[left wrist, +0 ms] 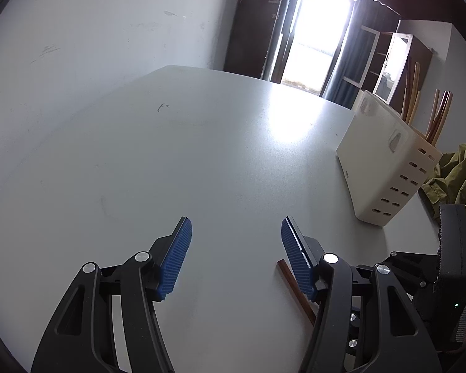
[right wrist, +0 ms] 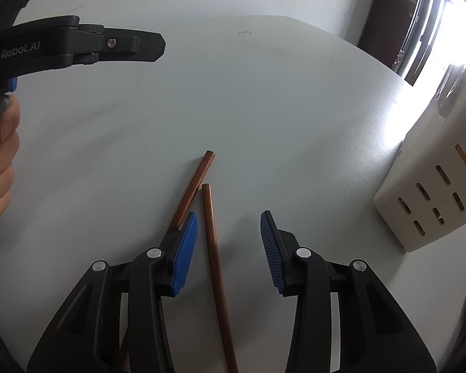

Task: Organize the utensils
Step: 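Move both open grippers down toward the two dark brown chopsticks, then close the right gripper on a dark chopstick while the left gripper grasps the other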

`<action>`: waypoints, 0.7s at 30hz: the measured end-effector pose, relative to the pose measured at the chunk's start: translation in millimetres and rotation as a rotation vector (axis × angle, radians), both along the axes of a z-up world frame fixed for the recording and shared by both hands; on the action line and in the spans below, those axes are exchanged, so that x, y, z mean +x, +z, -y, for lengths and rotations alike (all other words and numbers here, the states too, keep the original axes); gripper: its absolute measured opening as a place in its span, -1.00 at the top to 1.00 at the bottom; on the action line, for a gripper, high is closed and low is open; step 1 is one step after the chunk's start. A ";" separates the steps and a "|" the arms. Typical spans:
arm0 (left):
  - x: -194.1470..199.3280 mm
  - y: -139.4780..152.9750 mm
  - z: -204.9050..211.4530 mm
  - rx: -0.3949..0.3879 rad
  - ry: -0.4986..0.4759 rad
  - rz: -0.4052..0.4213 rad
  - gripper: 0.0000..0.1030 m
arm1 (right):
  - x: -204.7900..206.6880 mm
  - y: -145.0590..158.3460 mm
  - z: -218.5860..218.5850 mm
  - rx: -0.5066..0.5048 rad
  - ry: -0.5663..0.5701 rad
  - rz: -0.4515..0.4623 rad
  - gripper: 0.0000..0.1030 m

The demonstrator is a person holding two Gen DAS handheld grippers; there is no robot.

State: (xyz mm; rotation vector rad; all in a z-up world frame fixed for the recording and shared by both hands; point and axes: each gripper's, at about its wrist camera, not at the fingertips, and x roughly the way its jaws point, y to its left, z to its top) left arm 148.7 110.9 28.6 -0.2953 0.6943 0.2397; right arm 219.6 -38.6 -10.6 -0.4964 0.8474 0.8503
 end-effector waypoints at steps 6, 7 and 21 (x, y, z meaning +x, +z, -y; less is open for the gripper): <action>8.6 -11.3 -1.4 -0.025 0.006 -0.072 -0.17 | -7.2 -6.4 2.5 0.000 -0.007 -0.038 0.47; 11.3 -14.8 -1.1 -0.027 0.002 -0.090 -0.17 | -7.0 -7.0 0.5 0.000 -0.012 -0.042 0.49; 35.4 -50.5 23.4 -0.044 -0.083 -0.248 0.03 | 8.6 -2.9 19.2 0.004 -0.099 -0.070 0.85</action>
